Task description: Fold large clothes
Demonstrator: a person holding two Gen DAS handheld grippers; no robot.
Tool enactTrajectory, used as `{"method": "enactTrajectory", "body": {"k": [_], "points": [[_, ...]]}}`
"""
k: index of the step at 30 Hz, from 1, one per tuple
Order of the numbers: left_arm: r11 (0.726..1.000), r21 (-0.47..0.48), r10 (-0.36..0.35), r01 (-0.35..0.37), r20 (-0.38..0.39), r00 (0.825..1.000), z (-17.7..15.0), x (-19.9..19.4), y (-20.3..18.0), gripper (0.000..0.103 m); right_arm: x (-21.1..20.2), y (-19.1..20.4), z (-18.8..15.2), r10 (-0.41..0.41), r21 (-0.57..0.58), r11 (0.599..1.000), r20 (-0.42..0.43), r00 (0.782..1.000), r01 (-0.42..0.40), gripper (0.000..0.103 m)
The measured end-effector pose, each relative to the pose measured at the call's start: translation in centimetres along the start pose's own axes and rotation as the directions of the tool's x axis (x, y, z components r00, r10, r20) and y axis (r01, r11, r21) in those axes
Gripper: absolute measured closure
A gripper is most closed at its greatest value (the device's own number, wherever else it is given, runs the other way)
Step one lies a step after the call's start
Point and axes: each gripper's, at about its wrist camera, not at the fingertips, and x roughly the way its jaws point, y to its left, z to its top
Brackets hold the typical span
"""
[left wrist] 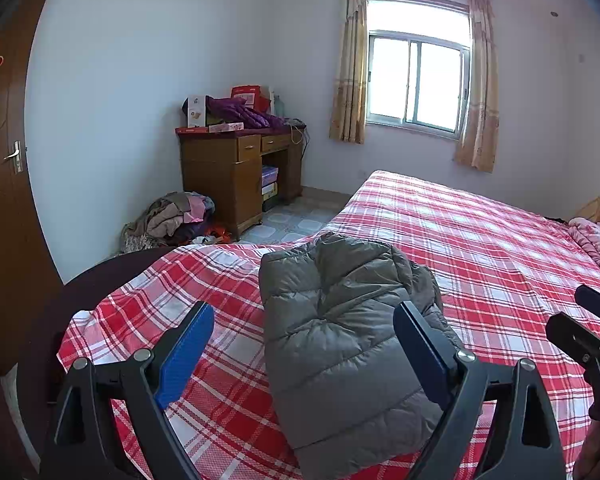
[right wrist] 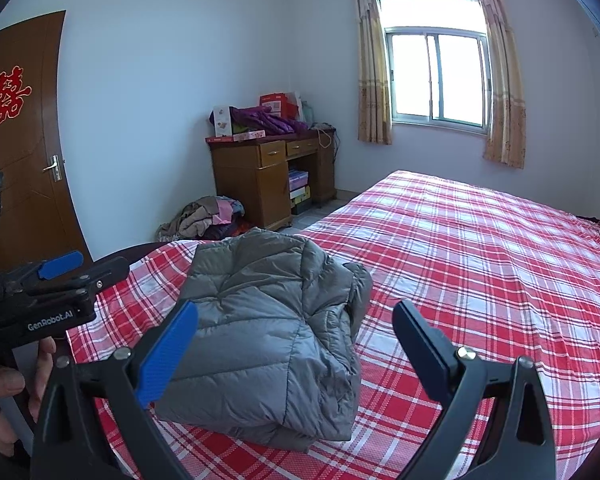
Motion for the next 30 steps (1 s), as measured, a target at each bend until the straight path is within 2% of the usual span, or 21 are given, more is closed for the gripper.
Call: {"method": "enactTrajectory", "body": {"k": [13,30], "points": [[1.000,0.009,-0.003,0.003,-0.009,1.000,0.0,0.3,-0.3,0.011,0.3,0.7,-0.1,-0.002,0.014,1.000,-0.004,1.000,0.002,0.003],[1.000,-0.016,-0.018,0.018,-0.016,1.000,0.5,0.0,-0.1,0.011,-1.1,0.9,0.6,-0.009,0.016,1.000,0.075,0.997,0.008,0.002]]}}
